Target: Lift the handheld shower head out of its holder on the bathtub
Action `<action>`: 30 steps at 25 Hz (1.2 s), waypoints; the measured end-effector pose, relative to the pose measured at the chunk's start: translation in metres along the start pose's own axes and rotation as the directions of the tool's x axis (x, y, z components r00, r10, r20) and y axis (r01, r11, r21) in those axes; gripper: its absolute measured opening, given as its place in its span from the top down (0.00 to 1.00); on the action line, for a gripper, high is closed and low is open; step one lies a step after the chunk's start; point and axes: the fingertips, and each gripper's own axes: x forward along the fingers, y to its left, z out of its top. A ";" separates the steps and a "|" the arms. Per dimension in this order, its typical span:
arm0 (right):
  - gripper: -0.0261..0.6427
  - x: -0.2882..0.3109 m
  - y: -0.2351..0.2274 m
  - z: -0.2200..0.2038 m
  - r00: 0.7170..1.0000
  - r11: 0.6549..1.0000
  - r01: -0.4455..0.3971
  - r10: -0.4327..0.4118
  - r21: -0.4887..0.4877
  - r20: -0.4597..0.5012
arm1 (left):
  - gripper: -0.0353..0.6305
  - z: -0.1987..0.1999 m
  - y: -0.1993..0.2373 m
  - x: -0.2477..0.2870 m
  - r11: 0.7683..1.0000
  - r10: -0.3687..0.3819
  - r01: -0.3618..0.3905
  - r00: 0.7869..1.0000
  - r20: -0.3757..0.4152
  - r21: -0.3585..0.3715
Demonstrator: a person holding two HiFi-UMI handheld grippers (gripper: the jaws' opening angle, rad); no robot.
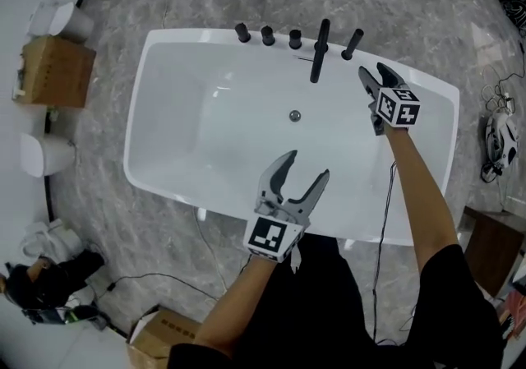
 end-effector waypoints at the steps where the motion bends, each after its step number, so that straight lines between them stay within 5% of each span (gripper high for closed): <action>1: 0.64 0.008 -0.004 -0.001 1.000 1.000 0.001 -0.001 -0.007 -0.004 | 0.54 -0.002 0.003 0.003 1.000 0.003 -0.003 1.000 -0.001 0.000; 11: 0.64 0.082 -0.039 -0.017 0.998 0.996 0.011 -0.016 -0.094 -0.054 | 0.54 -0.016 0.024 0.029 0.999 0.038 -0.038 0.999 -0.004 -0.027; 19: 0.64 0.114 -0.055 -0.026 0.998 0.998 0.046 -0.047 -0.046 -0.032 | 0.54 -0.030 0.031 0.029 0.998 0.048 -0.048 0.999 -0.009 -0.031; 24: 0.64 0.132 -0.059 -0.027 0.997 0.990 0.047 -0.055 -0.135 -0.054 | 0.54 -0.036 0.032 0.034 0.999 0.031 -0.032 0.999 -0.026 -0.039; 30: 0.64 0.151 -0.061 -0.022 0.998 0.995 0.056 -0.059 -0.085 -0.037 | 0.54 -0.044 0.040 0.028 0.999 0.034 -0.036 0.999 -0.042 -0.034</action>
